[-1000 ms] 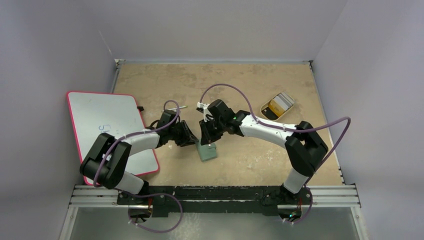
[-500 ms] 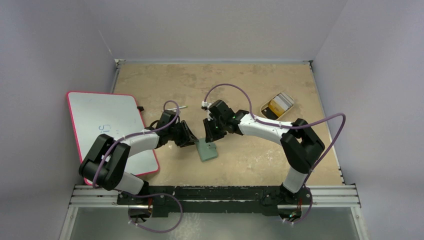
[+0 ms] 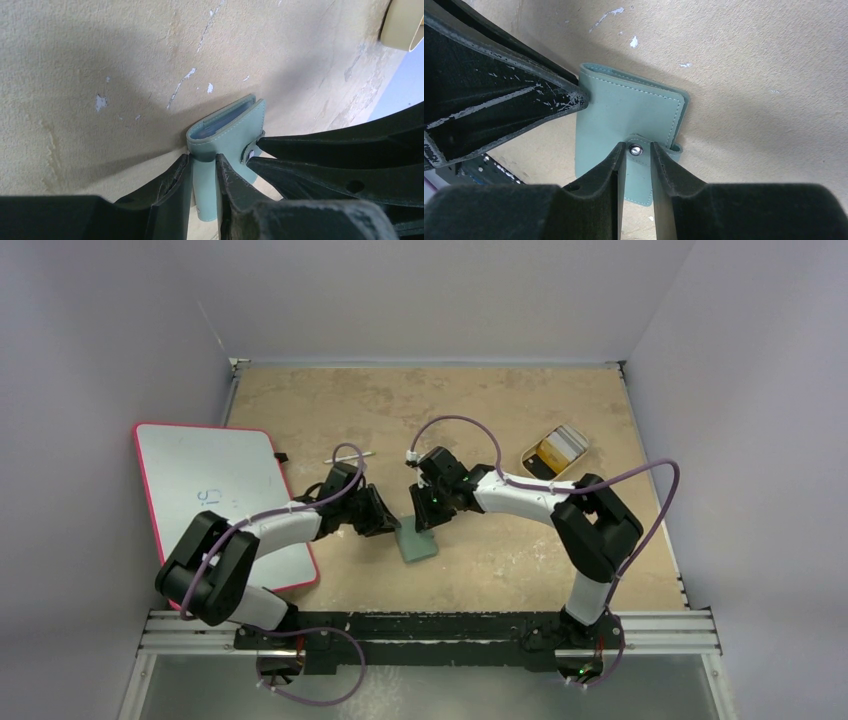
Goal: Put the credit cards into the card holder
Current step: Close the card holder at the center of the board.
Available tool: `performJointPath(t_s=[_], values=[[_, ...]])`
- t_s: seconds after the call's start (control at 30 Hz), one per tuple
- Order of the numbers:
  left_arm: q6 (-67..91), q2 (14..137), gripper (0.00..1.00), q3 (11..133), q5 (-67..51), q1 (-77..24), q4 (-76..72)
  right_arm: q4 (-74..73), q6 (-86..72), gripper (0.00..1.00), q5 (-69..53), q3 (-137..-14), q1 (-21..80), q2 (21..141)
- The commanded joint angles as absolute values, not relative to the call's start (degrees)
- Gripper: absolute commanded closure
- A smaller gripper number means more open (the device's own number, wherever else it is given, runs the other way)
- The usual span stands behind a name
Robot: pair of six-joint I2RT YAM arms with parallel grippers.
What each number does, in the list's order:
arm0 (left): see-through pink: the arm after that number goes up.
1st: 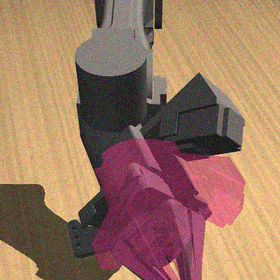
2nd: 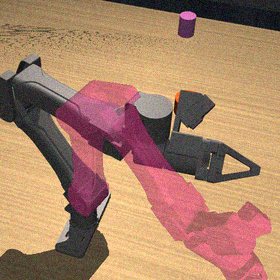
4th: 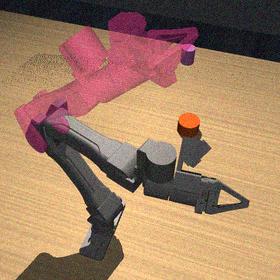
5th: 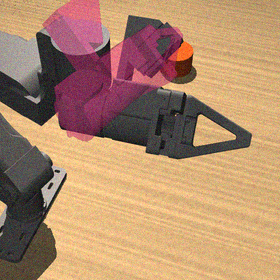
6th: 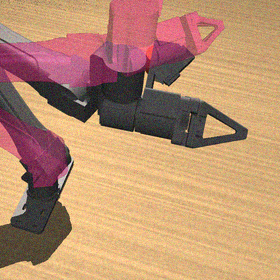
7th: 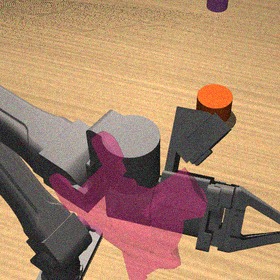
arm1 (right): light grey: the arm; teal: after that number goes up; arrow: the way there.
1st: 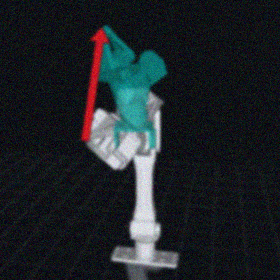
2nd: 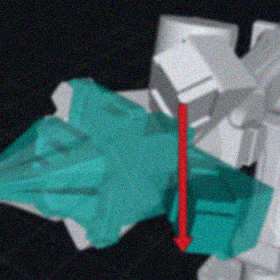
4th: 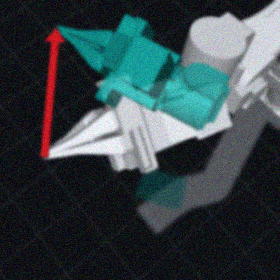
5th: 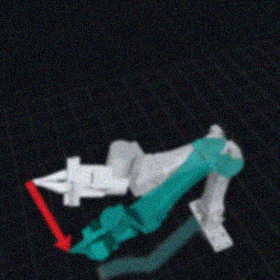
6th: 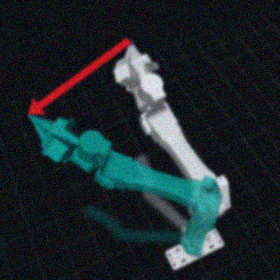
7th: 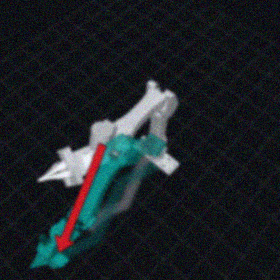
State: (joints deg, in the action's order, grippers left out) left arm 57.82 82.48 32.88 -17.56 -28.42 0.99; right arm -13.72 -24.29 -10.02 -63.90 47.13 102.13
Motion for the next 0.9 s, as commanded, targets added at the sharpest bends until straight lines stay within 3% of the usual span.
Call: performJointPath(t_s=[0.0,0.5,0.87], values=[[59.18,82.17,0.79,34.39,-17.60,-29.16,-2.11,-11.45,-25.34,0.74,-10.63,-63.04,47.02,101.06],[59.44,82.79,0.81,34.54,-15.65,-29.45,-1.74,-10.75,-24.80,0.81,-12.31,-62.55,47.11,99.76],[58.92,82.27,0.81,35.32,-14.76,-29.38,-0.22,-15.11,-24.57,0.76,-8.62,-66.19,49.03,99.61]])
